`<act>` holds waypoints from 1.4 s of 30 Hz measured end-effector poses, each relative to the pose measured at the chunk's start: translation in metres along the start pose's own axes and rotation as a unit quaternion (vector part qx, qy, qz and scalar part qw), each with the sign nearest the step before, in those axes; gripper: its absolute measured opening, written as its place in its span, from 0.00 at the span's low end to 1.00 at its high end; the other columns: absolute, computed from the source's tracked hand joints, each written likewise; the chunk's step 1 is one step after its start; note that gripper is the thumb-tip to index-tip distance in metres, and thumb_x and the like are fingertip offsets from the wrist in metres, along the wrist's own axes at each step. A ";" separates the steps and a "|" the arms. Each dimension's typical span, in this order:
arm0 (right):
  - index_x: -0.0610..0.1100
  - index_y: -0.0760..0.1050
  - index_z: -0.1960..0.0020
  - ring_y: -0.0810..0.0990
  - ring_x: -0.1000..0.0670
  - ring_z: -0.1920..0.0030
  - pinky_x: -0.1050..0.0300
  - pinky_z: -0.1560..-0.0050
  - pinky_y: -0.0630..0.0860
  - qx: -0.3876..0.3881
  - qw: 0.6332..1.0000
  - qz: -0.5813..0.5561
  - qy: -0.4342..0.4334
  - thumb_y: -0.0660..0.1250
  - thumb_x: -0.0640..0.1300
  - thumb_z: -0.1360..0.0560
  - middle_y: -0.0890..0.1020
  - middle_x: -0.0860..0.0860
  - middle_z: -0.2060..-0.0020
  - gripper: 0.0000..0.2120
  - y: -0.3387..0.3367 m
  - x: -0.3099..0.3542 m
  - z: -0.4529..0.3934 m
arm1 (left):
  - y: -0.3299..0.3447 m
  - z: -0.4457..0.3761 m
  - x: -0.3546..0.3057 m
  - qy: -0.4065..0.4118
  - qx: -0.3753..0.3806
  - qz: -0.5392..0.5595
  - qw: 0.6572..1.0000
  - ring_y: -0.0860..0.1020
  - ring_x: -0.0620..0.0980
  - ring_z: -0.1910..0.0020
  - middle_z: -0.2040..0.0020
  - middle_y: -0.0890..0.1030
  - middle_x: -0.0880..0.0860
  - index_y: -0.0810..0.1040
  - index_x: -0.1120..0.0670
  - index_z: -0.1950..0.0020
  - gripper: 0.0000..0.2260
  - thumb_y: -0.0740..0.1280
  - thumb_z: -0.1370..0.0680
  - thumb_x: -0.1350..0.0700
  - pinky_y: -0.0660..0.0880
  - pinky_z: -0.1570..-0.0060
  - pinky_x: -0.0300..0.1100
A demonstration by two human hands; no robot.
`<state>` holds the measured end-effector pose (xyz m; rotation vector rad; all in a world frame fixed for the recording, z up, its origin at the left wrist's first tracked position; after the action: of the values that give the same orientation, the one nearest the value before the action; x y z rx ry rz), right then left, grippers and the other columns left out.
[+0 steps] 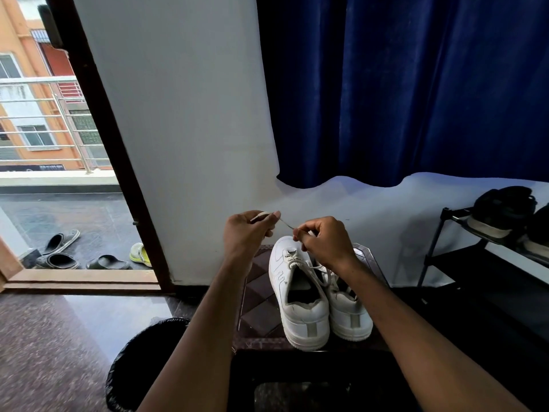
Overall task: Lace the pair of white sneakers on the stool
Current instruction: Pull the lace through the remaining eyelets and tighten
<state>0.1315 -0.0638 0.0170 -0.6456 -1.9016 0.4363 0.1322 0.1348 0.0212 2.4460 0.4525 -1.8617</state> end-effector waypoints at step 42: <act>0.35 0.85 0.53 0.68 0.55 0.74 0.64 0.71 0.68 0.056 0.958 -0.274 0.060 0.75 0.43 0.22 0.76 0.50 0.74 0.10 -0.024 -0.004 -0.007 | 0.048 -0.003 -0.007 0.027 0.069 0.033 0.997 0.68 0.47 0.68 0.63 0.70 0.55 0.64 0.53 0.58 0.15 0.58 0.20 0.71 0.65 0.68 0.35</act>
<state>0.1334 -0.0854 0.0308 -0.0509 -1.8295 0.1405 0.1449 0.0884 0.0213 2.5696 0.2486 -1.8630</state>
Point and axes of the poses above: each hand's wrist, its own z-axis away from the middle knuckle, its own y-axis out of the palm, x = y × z, the point moved 7 cm from there along -z, towards the middle knuckle
